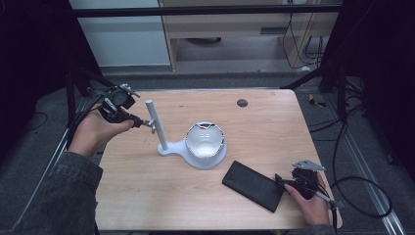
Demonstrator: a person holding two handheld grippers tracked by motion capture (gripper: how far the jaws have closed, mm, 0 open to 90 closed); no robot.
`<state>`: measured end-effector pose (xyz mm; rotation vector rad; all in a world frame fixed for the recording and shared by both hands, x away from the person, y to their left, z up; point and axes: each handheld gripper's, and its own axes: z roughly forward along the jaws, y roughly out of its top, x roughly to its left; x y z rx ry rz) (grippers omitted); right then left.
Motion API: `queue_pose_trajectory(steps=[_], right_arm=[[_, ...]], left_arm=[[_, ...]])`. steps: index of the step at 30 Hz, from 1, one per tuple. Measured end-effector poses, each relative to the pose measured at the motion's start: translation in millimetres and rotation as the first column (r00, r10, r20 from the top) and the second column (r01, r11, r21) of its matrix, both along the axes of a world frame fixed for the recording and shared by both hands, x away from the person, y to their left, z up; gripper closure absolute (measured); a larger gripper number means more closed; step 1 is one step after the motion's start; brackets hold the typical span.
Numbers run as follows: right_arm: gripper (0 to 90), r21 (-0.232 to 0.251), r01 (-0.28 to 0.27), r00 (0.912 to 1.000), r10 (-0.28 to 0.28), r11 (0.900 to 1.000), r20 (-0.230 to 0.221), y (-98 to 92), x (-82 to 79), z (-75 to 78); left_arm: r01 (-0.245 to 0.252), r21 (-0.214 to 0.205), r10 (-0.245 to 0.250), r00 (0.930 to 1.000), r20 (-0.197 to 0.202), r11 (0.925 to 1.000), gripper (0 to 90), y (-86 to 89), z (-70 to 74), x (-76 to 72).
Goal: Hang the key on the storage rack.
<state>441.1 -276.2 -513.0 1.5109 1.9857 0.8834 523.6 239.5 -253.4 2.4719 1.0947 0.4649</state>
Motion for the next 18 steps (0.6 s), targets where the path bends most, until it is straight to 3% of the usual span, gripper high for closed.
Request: queue_pose_trajectory(steps=[2, 5, 6, 8, 10, 18], right_arm=[[8.9, 0.000, 0.000, 1.0000, 0.000, 1.0000, 0.000, 0.0, 0.0, 0.0], [8.9, -0.001, 0.000, 1.0000, 0.000, 1.0000, -0.002, -0.1, -0.1, 0.2], [8.9, -0.001, 0.000, 1.0000, 0.000, 1.0000, -0.002, -0.1, -0.1, 0.2], [8.9, -0.001, 0.000, 1.0000, 0.000, 1.0000, -0.002, -0.1, -0.1, 0.1], [8.9, -0.001, 0.000, 1.0000, 0.000, 1.0000, -0.002, -0.1, 0.0, 0.2], [8.6, -0.017, 0.000, 1.0000, 0.000, 0.9999, 0.002, -1.8, -2.4, 4.0]], left_arm=[[0.001, 0.000, -0.001, 0.9992, 0.040, 1.0000, 68.7, 1.1, 1.9, -4.1], [0.007, -0.018, -0.005, 0.9959, 0.090, 0.9998, 64.8, 3.5, 7.5, -14.9], [0.007, -0.018, -0.005, 0.9959, 0.090, 0.9998, 61.9, 3.5, 7.5, -14.9], [0.019, -0.029, -0.014, 0.9886, 0.150, 0.9994, 56.7, 3.9, 11.2, -28.8], [0.028, -0.026, -0.023, 0.9843, 0.175, 0.9993, 52.3, 2.8, 11.3, -36.5], [0.072, -0.025, -0.065, 0.9732, 0.220, 0.9971, 40.3, -6.8, 10.9, -62.3]])
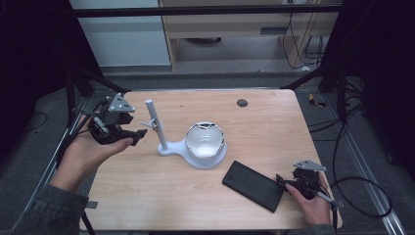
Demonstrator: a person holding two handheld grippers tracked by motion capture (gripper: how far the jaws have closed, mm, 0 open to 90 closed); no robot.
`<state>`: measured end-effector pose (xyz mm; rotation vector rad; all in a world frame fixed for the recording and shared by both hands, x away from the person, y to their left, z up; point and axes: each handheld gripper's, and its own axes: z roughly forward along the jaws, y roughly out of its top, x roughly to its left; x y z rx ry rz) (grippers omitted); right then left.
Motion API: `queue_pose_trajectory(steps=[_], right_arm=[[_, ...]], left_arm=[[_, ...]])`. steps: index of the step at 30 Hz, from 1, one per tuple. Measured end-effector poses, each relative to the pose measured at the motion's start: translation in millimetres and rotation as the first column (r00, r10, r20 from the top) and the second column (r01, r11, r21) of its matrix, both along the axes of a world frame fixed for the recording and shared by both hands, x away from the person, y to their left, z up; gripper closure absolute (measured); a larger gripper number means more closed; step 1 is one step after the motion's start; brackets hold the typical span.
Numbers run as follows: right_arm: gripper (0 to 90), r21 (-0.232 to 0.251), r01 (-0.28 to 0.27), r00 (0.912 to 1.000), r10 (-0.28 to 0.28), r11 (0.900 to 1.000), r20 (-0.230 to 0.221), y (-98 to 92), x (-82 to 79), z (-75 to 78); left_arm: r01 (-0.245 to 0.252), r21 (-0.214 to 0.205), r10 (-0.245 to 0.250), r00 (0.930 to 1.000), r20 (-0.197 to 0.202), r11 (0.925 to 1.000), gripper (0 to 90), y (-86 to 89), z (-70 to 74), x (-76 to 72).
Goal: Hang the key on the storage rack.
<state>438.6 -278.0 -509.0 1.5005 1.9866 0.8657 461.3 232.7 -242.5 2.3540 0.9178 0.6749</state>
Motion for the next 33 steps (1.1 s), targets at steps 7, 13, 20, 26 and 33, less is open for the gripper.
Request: queue_pose_trajectory(steps=[7, 13, 20, 26, 33], right_arm=[[11.1, -0.004, 0.009, 0.9990, -0.009, 0.9999, 0.044, -0.9, -6.6, 7.7], [16.4, -0.006, 0.015, 0.9974, -0.014, 0.9999, 0.070, -1.7, -12.4, 13.6], [24.0, -0.016, -0.010, 0.9946, 0.012, 0.9998, 0.103, 1.0, -19.3, 21.0], [24.4, -0.020, -0.028, 0.9904, 0.030, 0.9994, 0.135, 6.6, -24.3, 26.4], [21.4, -0.009, -0.072, 0.9854, 0.072, 0.9974, 0.154, 10.5, -27.5, 29.9]], left_arm=[[0.055, -0.009, -0.055, 0.9985, 0.004, 0.9985, 33.0, -15.8, -10.7, -20.5], [0.106, -0.015, -0.106, 0.9943, -0.005, 0.9942, 31.5, -33.8, -24.9, -28.2], [0.153, -0.066, -0.153, 0.9881, -0.007, 0.9861, 28.9, -54.7, -44.6, -32.5], [0.192, -0.091, -0.195, 0.9803, -0.029, 0.9771, 28.7, -73.8, -71.4, -31.3], [0.217, -0.095, -0.222, 0.9737, -0.050, 0.9716, 28.7, -92.6, -94.6, -27.4]])
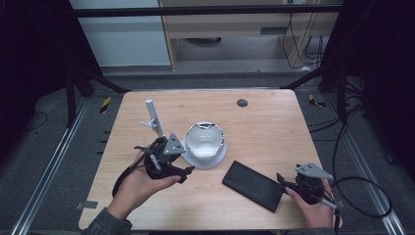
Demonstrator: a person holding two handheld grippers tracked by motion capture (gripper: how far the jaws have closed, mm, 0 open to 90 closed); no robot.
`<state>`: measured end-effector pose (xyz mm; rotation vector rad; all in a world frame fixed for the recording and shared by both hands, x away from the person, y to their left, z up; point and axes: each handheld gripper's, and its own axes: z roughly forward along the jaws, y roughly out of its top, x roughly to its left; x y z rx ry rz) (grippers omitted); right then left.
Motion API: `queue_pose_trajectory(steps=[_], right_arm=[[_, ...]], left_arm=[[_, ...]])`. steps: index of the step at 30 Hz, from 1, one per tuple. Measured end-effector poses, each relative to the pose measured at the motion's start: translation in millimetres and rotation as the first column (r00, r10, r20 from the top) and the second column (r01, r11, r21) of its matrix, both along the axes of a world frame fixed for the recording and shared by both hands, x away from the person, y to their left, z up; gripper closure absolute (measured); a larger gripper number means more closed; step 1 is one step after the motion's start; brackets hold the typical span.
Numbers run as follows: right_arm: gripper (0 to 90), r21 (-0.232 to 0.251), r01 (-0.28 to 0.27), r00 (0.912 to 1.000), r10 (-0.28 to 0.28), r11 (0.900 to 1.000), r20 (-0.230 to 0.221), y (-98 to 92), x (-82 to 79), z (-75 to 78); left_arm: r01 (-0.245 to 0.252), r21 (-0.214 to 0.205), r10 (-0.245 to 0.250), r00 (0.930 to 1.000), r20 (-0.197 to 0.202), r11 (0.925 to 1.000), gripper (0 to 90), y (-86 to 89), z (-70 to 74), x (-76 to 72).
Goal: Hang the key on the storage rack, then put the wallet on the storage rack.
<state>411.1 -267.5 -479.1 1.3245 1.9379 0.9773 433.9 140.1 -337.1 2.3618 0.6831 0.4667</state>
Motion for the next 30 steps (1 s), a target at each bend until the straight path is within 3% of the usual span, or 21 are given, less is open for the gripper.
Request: queue_pose_trajectory(steps=[7, 15, 18, 23, 30], right_arm=[[25.3, 0.012, -0.041, 0.9990, 0.041, 0.9991, 0.017, 8.1, -3.7, 3.7], [38.8, -0.008, -0.094, 0.9951, 0.094, 0.9955, 0.030, 21.2, -8.8, 5.3], [41.9, -0.014, -0.111, 0.9935, 0.112, 0.9937, 0.025, 24.5, -9.6, 4.4], [45.2, -0.015, -0.123, 0.9922, 0.123, 0.9923, 0.021, 26.4, -10.6, 3.3], [49.6, -0.021, -0.137, 0.9903, 0.138, 0.9903, 0.020, 26.9, -10.4, 2.3]], left_arm=[[0.024, -0.017, -0.025, 0.9989, -0.041, 0.9996, 30.0, -18.4, -23.1, -1.3], [0.069, -0.026, -0.071, 0.9948, -0.073, 0.9973, 34.9, -38.6, -55.8, -2.6], [0.078, -0.055, -0.083, 0.9917, -0.098, 0.9954, 44.5, -43.8, -66.8, -2.3], [0.092, -0.063, -0.099, 0.9878, -0.120, 0.9938, 61.5, -52.6, -84.5, -1.0], [0.090, -0.075, -0.100, 0.9834, -0.151, 0.9932, 75.7, -58.4, -101.2, 1.6]])
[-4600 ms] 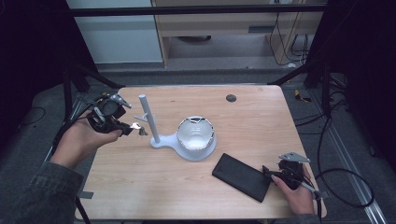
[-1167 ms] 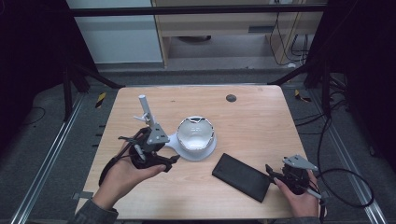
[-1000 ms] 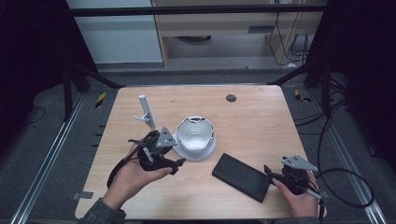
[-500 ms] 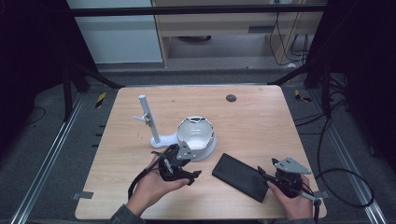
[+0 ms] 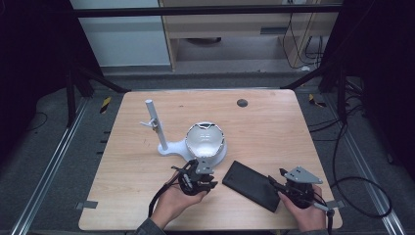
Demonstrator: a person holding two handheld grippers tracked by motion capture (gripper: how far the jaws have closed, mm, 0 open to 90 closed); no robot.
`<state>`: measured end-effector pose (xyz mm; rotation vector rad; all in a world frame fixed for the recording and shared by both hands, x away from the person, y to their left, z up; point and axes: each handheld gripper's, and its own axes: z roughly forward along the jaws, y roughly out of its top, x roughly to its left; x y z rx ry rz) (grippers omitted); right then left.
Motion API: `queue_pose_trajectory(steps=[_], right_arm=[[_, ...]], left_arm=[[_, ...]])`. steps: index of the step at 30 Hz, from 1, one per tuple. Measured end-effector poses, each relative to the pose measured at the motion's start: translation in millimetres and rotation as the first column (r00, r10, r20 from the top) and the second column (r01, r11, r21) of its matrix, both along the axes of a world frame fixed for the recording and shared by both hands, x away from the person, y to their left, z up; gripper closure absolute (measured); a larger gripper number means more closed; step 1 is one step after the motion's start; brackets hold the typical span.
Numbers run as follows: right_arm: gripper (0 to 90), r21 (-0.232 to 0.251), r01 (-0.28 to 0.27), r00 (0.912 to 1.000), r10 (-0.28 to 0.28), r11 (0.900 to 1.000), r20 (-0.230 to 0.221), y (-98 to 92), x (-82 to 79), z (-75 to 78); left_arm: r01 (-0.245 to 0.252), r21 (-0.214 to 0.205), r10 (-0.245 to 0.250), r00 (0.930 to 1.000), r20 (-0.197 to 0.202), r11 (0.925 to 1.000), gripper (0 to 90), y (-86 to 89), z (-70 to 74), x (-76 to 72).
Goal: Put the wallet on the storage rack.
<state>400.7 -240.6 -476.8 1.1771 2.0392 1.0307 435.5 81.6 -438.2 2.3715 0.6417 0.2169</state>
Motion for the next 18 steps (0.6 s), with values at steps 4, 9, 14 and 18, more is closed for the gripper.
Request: queue_pose_trajectory(steps=[4, 9, 14, 18], right_arm=[[51.2, 0.001, -0.010, 0.9999, 0.010, 0.9999, 0.002, 1.3, -0.2, -0.3], [52.0, -0.003, -0.016, 0.9999, 0.016, 0.9999, 0.006, 3.1, -0.3, -0.6], [51.6, -0.002, -0.020, 0.9998, 0.020, 0.9998, 0.008, 3.5, -0.5, -0.6], [49.2, -0.001, -0.021, 0.9997, 0.021, 0.9998, 0.008, 3.9, -0.6, -0.4]], left_arm=[[-0.001, 0.011, 0.001, 0.9998, -0.017, 0.9999, 83.2, -2.2, -9.0, 2.6], [0.004, 0.030, -0.004, 0.9995, -0.031, 0.9995, 88.0, -10.0, -19.0, 8.1], [0.001, 0.049, 0.001, 0.9991, -0.041, 0.9988, 89.5, -17.7, -26.9, 13.2], [-0.001, 0.058, 0.004, 0.9988, -0.049, 0.9983, 89.6, -21.8, -31.8, 17.2]])
